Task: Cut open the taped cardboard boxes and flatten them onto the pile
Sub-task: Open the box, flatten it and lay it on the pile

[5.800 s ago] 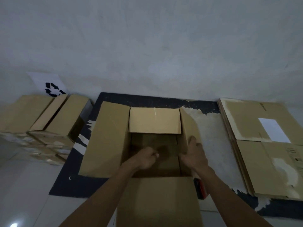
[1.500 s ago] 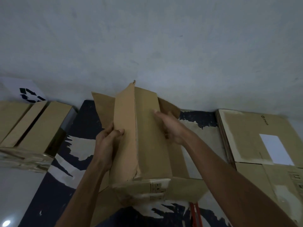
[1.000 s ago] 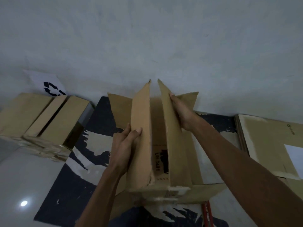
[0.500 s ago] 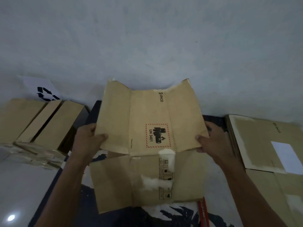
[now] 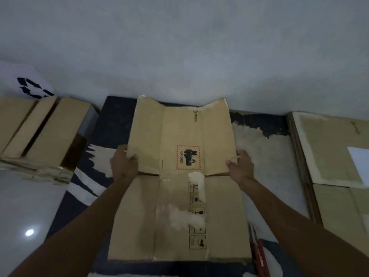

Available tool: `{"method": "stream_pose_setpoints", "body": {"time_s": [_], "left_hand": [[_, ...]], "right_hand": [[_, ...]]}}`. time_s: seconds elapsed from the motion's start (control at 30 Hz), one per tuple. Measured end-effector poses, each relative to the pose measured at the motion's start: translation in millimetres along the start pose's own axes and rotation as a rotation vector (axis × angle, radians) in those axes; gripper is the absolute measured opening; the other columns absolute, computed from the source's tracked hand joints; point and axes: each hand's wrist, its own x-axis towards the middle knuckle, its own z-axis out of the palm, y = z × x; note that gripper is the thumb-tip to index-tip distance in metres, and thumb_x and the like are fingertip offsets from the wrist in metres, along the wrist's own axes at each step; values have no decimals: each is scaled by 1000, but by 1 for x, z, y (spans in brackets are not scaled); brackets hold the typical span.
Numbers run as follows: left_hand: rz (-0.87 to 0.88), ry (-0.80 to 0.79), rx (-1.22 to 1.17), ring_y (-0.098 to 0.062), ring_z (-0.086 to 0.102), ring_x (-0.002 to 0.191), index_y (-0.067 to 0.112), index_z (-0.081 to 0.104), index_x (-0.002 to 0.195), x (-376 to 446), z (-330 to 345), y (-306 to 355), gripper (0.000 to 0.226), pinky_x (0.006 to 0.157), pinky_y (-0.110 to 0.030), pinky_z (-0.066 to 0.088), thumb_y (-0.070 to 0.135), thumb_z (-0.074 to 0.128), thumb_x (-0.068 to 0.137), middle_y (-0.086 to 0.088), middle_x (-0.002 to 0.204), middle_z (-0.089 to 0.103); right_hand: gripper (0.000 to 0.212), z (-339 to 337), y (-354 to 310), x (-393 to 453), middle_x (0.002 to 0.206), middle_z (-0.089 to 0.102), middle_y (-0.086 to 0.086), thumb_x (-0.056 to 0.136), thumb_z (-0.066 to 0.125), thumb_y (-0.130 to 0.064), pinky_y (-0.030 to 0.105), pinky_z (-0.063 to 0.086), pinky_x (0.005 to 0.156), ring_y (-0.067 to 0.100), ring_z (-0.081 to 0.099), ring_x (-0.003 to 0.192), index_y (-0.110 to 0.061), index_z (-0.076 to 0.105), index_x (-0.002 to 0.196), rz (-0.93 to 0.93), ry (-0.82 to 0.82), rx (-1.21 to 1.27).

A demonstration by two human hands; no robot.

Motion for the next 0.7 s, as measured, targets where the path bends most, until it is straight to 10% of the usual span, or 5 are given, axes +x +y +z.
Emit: {"method": "stream_pose_setpoints", "body": {"time_s": [0.27, 0.5, 0.7], "left_hand": [[136, 160, 290, -40, 36, 133, 7, 29, 149, -27, 36, -26, 68, 107, -53, 38, 29, 63, 95, -22, 147, 34], [479, -299, 508, -33, -1, 153, 19, 11, 159, -113, 99, -52, 67, 122, -55, 13, 44, 34, 101, -12, 166, 4], [524, -287, 603, -34, 0, 153, 19, 15, 159, -112, 108, -68, 71, 122, -55, 9, 54, 33, 99, -10, 167, 5]], "right_hand": [[77, 16, 61, -52, 150, 29, 18, 90, 63, -26, 53, 39, 106, 37, 28, 138, -20, 20, 154, -231, 66, -509], [80, 53, 107, -111, 160, -29, 9, 93, 21, -66, 54, -10, 118, 32, -29, 146, -32, -17, 155, -417, -299, -826], [58, 74, 59, -73, 163, 11, 12, 97, 41, -41, 58, 11, 121, 34, 1, 152, -23, 26, 150, -481, -167, -698]]}}
